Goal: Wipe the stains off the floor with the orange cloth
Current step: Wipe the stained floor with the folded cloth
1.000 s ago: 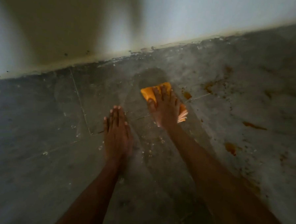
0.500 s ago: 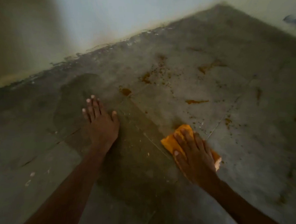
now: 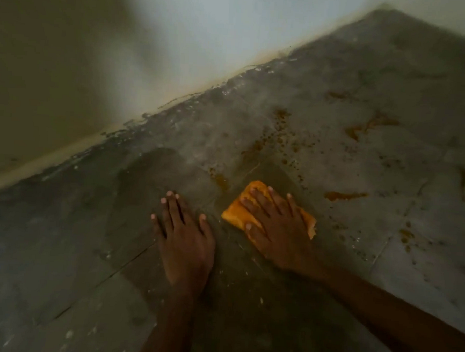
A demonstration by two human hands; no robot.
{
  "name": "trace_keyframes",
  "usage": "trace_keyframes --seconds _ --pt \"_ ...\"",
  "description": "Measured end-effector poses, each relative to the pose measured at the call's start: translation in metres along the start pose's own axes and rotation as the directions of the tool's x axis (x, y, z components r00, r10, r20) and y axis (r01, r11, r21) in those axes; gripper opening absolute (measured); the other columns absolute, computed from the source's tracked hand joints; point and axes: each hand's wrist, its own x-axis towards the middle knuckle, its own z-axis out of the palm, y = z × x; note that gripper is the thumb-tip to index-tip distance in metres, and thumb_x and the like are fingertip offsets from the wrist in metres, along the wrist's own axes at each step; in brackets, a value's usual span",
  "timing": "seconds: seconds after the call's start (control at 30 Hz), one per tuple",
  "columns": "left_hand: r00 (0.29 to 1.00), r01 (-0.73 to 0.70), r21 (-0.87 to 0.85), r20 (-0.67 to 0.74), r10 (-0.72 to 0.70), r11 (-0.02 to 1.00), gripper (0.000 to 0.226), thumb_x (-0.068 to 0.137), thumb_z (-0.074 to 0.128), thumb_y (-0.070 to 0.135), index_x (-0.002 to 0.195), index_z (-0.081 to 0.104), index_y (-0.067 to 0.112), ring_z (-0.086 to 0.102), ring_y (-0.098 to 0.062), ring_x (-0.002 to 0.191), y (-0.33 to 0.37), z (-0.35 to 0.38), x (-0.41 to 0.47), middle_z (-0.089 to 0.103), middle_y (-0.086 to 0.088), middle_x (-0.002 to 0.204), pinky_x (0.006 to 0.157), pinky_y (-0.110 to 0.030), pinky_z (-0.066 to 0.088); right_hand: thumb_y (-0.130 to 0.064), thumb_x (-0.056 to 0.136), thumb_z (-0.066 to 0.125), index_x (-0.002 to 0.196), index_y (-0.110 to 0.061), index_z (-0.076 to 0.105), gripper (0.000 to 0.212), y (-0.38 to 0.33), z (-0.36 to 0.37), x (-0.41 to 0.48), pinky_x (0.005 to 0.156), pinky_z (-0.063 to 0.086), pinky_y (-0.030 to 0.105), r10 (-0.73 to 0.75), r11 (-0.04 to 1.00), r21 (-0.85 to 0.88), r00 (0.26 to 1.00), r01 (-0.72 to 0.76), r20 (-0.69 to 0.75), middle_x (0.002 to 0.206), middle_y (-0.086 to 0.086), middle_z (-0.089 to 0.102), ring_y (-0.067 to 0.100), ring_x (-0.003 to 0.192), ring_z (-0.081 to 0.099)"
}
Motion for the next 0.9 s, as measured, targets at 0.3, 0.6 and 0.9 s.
trace_keyframes --seconds 0.3,0.6,0.9 --pt "1.000 0.012 -0.064 0.008 -0.011 0.998 0.064 0.098 0.020 0.038 0.154 0.017 0.006 0.007 -0.021 0.151 -0.003 -0.003 0.001 0.014 -0.008 0.163 0.122 -0.047 0.009 -0.057 0.098 0.017 0.157 -0.038 0.013 0.062 -0.055 -0.001 0.096 0.119 0.005 0.063 -0.095 0.995 -0.013 0.991 0.097 0.098 0.167 -0.006 0.006 0.028 0.154 0.003" --pt "1.000 0.016 -0.100 0.022 -0.014 0.995 0.065 0.100 0.020 0.041 0.154 0.009 0.008 0.001 -0.021 0.152 -0.001 -0.001 0.000 0.007 -0.008 0.164 0.123 -0.047 0.006 -0.065 0.098 0.016 0.157 -0.037 0.005 0.066 -0.024 -0.007 0.178 0.119 -0.002 0.062 0.246 0.961 0.106 0.964 -0.256 0.102 0.168 0.000 -0.003 0.035 0.153 -0.004" --pt "1.000 0.021 -0.098 0.020 -0.019 0.995 0.065 0.099 0.017 0.042 0.154 0.011 0.008 0.006 -0.022 0.151 -0.002 -0.001 0.001 0.013 -0.010 0.163 0.123 -0.048 0.007 -0.069 0.091 0.014 0.155 -0.044 0.007 0.069 0.051 -0.013 0.037 0.120 0.008 0.054 0.158 0.987 -0.056 0.982 -0.153 0.099 0.167 -0.009 0.002 0.027 0.153 0.007"
